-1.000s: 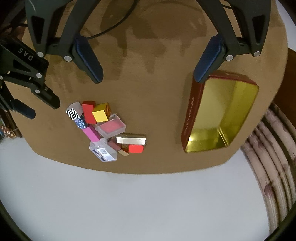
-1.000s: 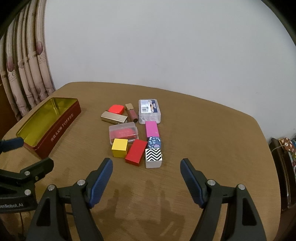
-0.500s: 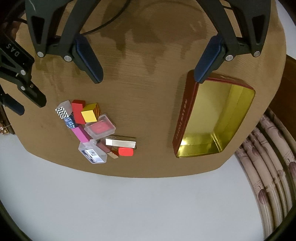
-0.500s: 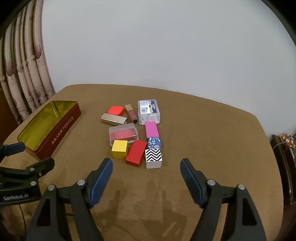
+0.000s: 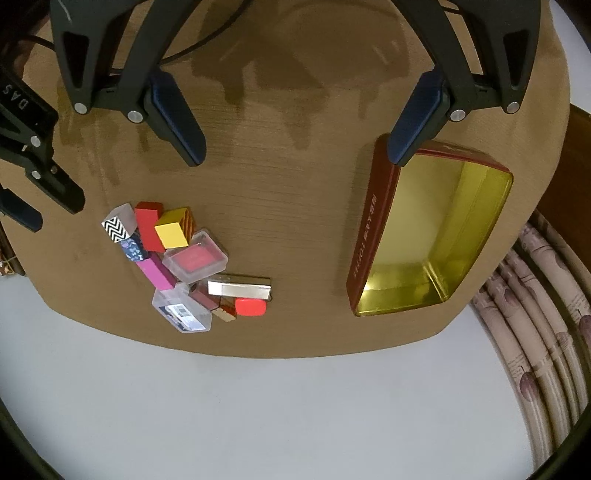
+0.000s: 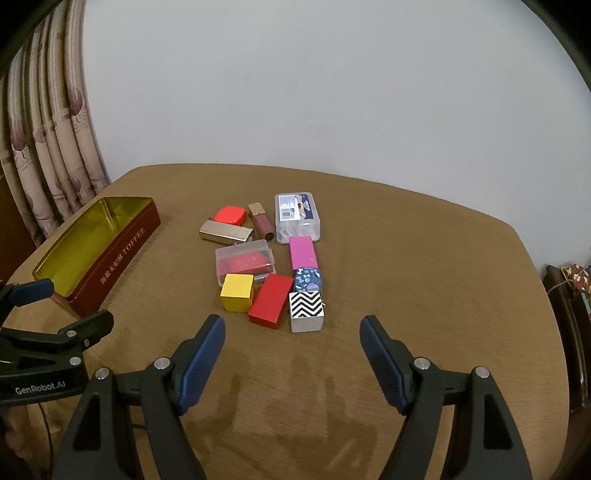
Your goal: Organize rigid objects
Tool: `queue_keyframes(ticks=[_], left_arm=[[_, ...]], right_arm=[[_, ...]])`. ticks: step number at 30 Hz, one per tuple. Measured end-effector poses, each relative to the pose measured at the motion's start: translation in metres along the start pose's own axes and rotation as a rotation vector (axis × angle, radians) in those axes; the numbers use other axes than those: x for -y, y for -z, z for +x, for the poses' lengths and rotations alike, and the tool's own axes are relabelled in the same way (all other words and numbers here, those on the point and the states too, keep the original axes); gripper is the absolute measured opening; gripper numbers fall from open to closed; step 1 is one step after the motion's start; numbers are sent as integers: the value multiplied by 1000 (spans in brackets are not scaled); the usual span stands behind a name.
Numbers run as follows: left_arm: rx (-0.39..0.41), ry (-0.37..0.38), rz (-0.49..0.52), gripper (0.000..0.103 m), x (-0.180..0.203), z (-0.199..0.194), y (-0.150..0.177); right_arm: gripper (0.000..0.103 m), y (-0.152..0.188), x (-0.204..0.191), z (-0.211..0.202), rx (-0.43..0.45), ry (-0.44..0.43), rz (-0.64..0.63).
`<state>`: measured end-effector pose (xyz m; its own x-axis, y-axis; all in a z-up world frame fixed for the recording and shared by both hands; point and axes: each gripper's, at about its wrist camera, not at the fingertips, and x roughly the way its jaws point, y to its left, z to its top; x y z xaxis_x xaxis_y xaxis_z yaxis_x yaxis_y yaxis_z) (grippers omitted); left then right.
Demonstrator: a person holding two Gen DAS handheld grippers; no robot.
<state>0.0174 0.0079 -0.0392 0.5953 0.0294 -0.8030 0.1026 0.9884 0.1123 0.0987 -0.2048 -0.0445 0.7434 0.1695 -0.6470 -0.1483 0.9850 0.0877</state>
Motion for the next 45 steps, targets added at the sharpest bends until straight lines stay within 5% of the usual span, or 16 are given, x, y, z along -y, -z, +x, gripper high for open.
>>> queue_keyframes(ticks=[6, 16, 27, 29, 33, 45], left_arm=[[-25, -8, -7, 98, -2, 14, 1], [-48, 7, 6, 98, -2, 32, 1], [-69, -2, 31, 98, 4, 47, -2], [-76, -4, 35, 98, 7, 50, -3], [-84, 4, 40, 98, 14, 54, -7], [-135, 100, 52, 98, 58, 57, -30]], right_arm=[[77, 4, 3, 9, -12, 30, 2], [50, 12, 7, 55, -113, 42, -3], [49, 6, 18, 100, -172, 21, 20], [49, 7, 17, 105, -172, 29, 13], [30, 6, 19, 113, -172, 19, 21], [30, 25, 64, 100, -104, 147, 61]])
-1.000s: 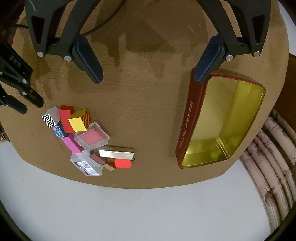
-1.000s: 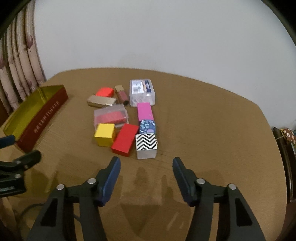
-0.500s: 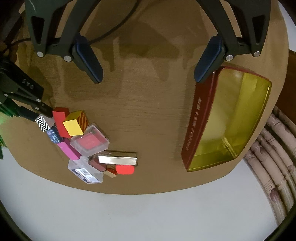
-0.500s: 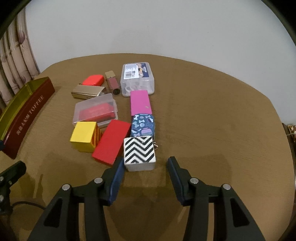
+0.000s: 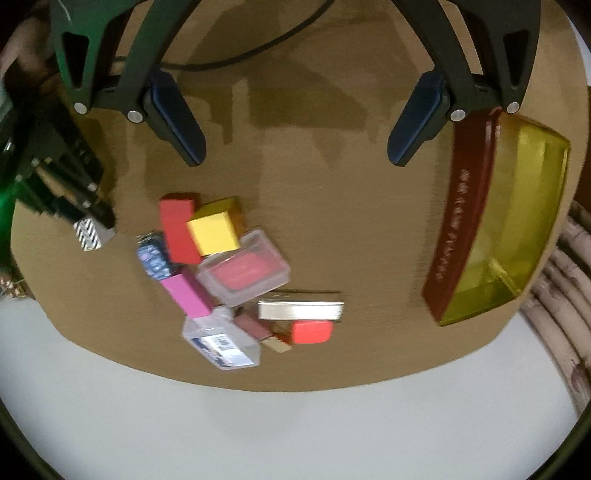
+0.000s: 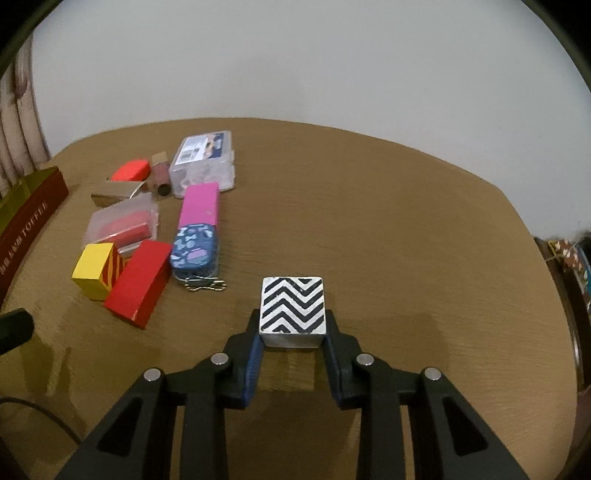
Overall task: Organize rigid objects
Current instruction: 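Grasp the yellow cube with the left gripper while the right gripper holds the zigzag cube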
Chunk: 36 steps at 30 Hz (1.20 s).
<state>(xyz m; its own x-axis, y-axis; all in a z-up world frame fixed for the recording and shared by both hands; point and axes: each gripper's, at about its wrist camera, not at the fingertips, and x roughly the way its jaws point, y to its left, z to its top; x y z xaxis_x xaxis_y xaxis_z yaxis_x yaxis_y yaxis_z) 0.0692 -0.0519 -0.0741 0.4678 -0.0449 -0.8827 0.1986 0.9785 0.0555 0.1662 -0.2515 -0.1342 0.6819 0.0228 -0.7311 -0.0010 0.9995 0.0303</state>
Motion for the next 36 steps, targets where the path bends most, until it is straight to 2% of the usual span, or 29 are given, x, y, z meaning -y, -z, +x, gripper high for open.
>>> queue_keyframes(ticks=[6, 9, 13, 16, 19, 23, 25, 29, 31, 36], left_arm=[[-78, 62, -59, 97, 14, 5, -29], [-123, 77, -96, 93, 19, 13, -42], [-193, 110, -158, 80, 18, 27, -55], [-223, 116, -207, 78, 16, 37, -61], [-247, 113, -204, 77, 19, 46, -62], [-255, 84, -217, 69, 21, 56, -62], [-254, 87, -231, 61, 20, 60, -64], [-255, 79, -236, 52, 20, 68, -63], [-263, 86, -238, 41, 20, 74, -64], [-262, 89, -216, 39, 28, 87, -70]], right_arm=[[30, 0, -2, 0, 3, 5, -1], [30, 3, 2, -4, 1, -10, 12], [30, 2, 0, -2, 1, -12, 14], [30, 3, 1, -3, 0, -16, 17], [30, 2, 0, 0, 0, -16, 18], [30, 2, -1, 0, 0, -19, 20], [30, 2, -2, 0, 0, -19, 20], [31, 2, -2, 0, 0, -19, 19], [31, 2, -2, 0, 0, -18, 19], [31, 3, -2, 0, 0, -17, 18]])
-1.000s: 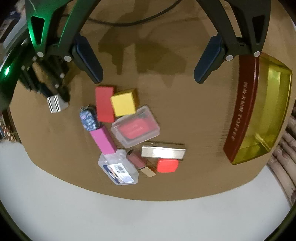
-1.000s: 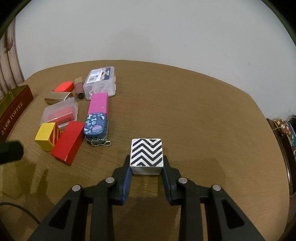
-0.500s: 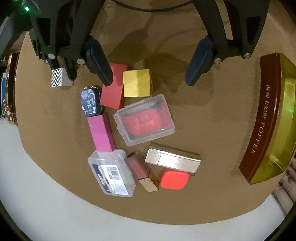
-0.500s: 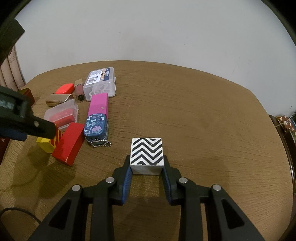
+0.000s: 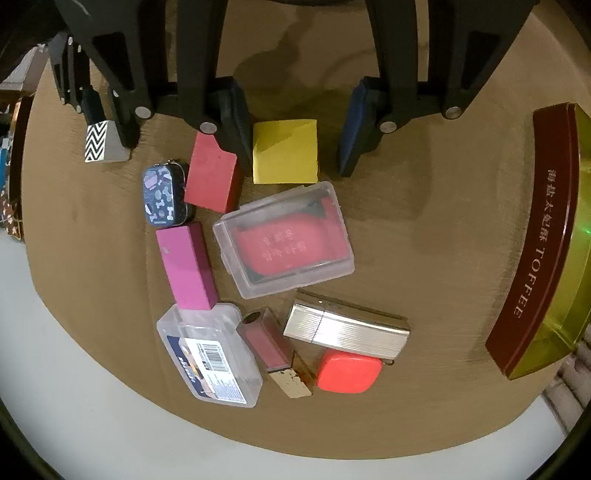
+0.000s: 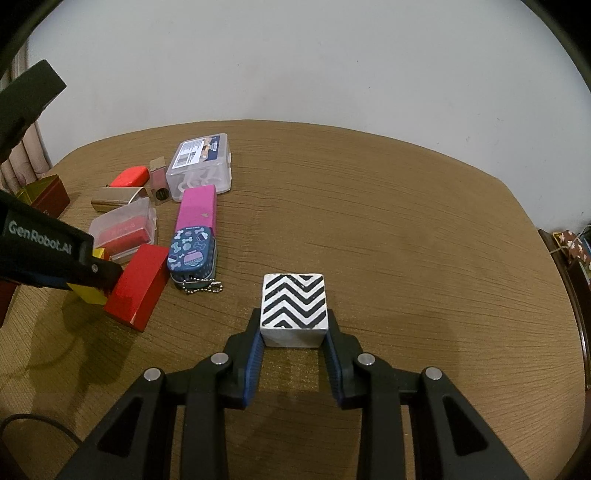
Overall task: Organize rigid objects
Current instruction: 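Grasp the yellow cube with the left gripper while the right gripper holds the zigzag cube, then carry the yellow cube into the gold tin and open the left gripper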
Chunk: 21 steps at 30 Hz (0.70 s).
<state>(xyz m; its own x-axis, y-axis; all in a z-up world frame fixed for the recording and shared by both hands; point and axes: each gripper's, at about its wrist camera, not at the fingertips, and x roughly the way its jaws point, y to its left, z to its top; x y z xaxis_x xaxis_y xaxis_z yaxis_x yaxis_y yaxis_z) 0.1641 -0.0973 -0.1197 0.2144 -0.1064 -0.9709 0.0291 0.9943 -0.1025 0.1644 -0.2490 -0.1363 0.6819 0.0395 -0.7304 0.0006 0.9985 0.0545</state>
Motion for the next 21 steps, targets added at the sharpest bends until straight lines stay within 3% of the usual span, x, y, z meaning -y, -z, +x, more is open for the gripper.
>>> queue_keyframes(ticks=[2, 4, 12, 21], left_arm=[[13, -2, 17, 37, 2, 1, -1], [14, 9, 29, 28, 4, 4, 0], [53, 16, 106, 27, 22, -10, 7], [168, -32, 221, 27, 26, -48, 19]], right_arm=[[31, 0, -1, 0, 0, 0, 0], [31, 0, 0, 0, 1, 0, 0], [31, 1, -2, 1, 1, 3, -3], [31, 1, -2, 1, 0, 5, -3]])
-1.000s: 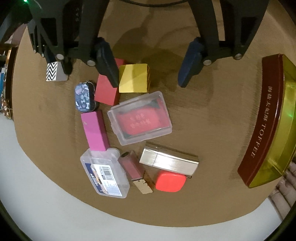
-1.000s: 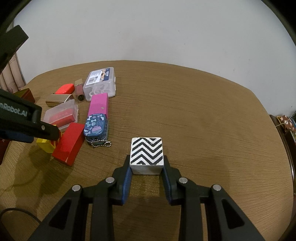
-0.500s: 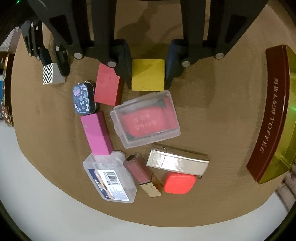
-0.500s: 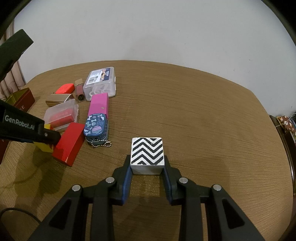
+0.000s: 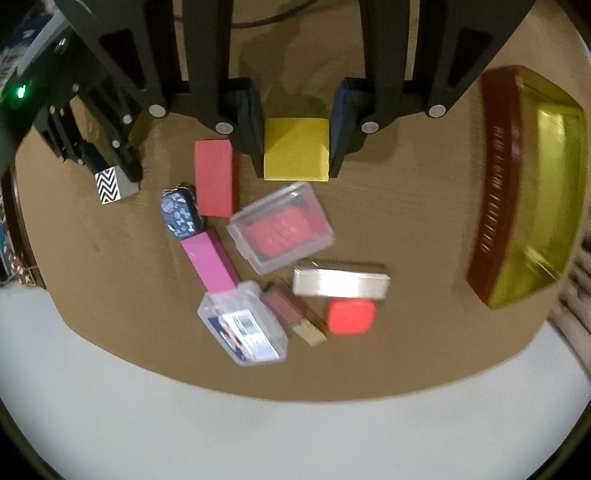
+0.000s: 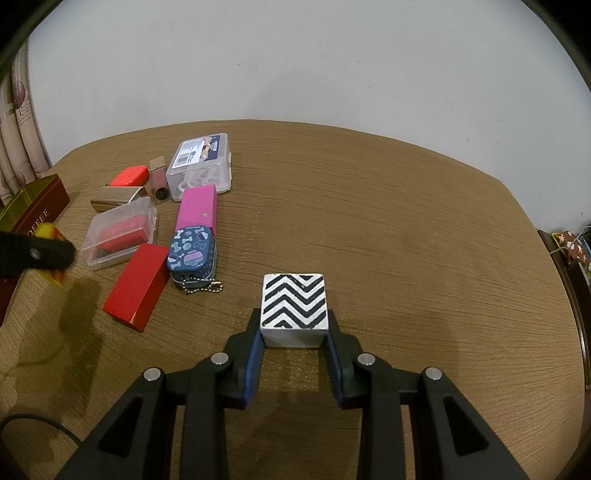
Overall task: Organize rigid objects
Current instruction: 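Carry the yellow cube into the gold tin and open the left gripper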
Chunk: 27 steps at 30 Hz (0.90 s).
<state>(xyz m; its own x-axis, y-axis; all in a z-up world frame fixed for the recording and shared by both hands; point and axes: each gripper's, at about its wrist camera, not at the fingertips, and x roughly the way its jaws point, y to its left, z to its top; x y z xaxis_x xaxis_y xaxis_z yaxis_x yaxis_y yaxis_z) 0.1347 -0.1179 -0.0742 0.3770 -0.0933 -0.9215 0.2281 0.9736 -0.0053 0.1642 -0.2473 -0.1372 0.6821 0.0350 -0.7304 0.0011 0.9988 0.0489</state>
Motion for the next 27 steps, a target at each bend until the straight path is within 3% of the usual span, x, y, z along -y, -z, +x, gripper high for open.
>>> queue_keyframes(ticks=[4, 7, 16, 27], left_arm=[[30, -22, 9, 27, -18, -16, 1], [38, -34, -18, 27, -60, -39, 1], [55, -152, -100, 27, -158, -51, 13], [13, -262, -129, 27, -233, -28, 25]], right_arm=[[31, 0, 0, 1, 0, 0, -1], [31, 0, -1, 1, 0, 1, -2], [31, 1, -1, 1, 1, 1, -3], [31, 1, -1, 1, 1, 1, -3]])
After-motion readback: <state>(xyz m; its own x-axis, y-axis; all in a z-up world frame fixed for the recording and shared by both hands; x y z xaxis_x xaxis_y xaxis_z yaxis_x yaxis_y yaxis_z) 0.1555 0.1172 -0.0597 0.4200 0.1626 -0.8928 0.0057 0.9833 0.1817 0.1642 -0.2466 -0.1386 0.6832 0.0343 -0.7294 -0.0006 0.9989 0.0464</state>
